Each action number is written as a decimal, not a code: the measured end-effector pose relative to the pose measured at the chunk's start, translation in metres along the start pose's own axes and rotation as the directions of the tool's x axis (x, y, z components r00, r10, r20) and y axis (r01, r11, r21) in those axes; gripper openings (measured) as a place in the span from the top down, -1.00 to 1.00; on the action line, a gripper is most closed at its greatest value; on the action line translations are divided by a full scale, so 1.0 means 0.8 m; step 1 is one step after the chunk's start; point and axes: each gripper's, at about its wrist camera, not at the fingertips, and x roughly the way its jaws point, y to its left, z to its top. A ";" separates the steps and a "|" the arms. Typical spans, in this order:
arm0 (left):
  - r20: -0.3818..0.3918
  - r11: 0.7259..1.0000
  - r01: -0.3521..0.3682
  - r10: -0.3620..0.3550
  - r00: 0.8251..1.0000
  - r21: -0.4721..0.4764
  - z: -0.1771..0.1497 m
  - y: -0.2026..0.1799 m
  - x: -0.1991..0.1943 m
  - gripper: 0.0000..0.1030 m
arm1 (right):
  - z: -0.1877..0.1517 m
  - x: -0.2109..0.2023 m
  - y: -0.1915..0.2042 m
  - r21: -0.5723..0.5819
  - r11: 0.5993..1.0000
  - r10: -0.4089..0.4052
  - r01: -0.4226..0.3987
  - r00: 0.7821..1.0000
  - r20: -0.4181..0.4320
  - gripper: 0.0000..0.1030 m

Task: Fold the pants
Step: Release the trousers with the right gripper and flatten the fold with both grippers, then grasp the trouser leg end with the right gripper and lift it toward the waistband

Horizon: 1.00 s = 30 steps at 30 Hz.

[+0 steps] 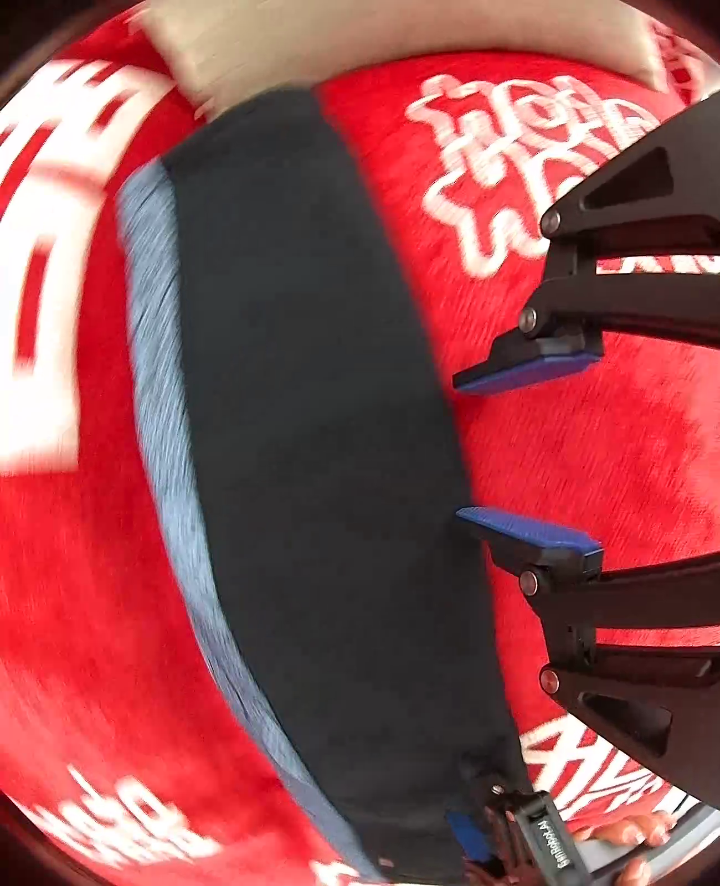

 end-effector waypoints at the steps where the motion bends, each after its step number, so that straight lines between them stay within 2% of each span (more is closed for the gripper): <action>1: 0.001 1.000 -0.002 0.002 1.000 0.000 0.010 -0.010 0.006 -1.00 | 0.002 -0.008 -0.013 0.039 0.999 0.004 -0.004 1.000 0.022 0.13; 3: 0.011 1.000 -0.011 0.011 1.000 -0.002 0.008 -0.014 0.005 -1.00 | 0.014 -0.030 -0.036 0.085 0.996 0.013 -0.022 0.995 0.100 0.07; 5: 0.017 1.000 -0.021 0.022 1.000 -0.009 -0.006 -0.023 0.003 -1.00 | 0.035 -0.039 -0.051 0.088 0.996 0.017 -0.030 0.990 0.142 0.05; 13: 0.022 0.996 -0.080 0.081 0.996 -0.042 -0.004 -0.042 0.001 -1.00 | 0.148 -0.008 -0.093 0.026 1.000 0.009 -0.015 0.977 0.215 0.05; 15: 0.030 0.994 -0.085 0.088 0.996 -0.066 -0.006 -0.045 0.001 -1.00 | 0.170 0.008 -0.107 0.028 1.000 -0.006 0.000 0.977 0.213 0.05; 17: 0.041 0.992 -0.089 0.093 0.995 -0.089 -0.009 -0.048 0.000 -1.00 | 0.188 0.041 -0.137 0.078 0.997 -0.005 -0.008 0.986 0.168 0.08; 19: 0.042 0.990 -0.098 0.103 0.994 -0.100 -0.010 -0.052 0.000 -1.00 | 0.193 0.045 -0.151 0.099 0.994 0.030 -0.053 0.975 0.221 0.08; 23: 0.013 0.985 -0.114 0.117 0.993 -0.133 -0.009 -0.055 -0.002 -1.00 | 0.195 0.033 -0.138 0.042 0.999 -0.001 -0.007 0.981 0.193 -0.01; 26: 0.001 0.984 -0.119 0.120 0.993 -0.136 -0.008 -0.058 0.000 -1.00 | 0.184 0.004 -0.141 0.072 0.994 0.066 -0.079 0.983 0.169 -0.04; 28: 0.001 0.983 -0.119 0.121 0.993 -0.137 -0.007 -0.058 0.001 -1.00 | 0.162 -0.022 -0.140 0.066 0.992 0.096 -0.108 0.981 0.169 -0.15; 30: -0.005 0.983 -0.121 0.122 0.993 -0.140 -0.004 -0.059 0.002 -1.00 | 0.143 -0.031 -0.127 0.026 0.996 0.082 -0.088 0.981 0.176 -0.31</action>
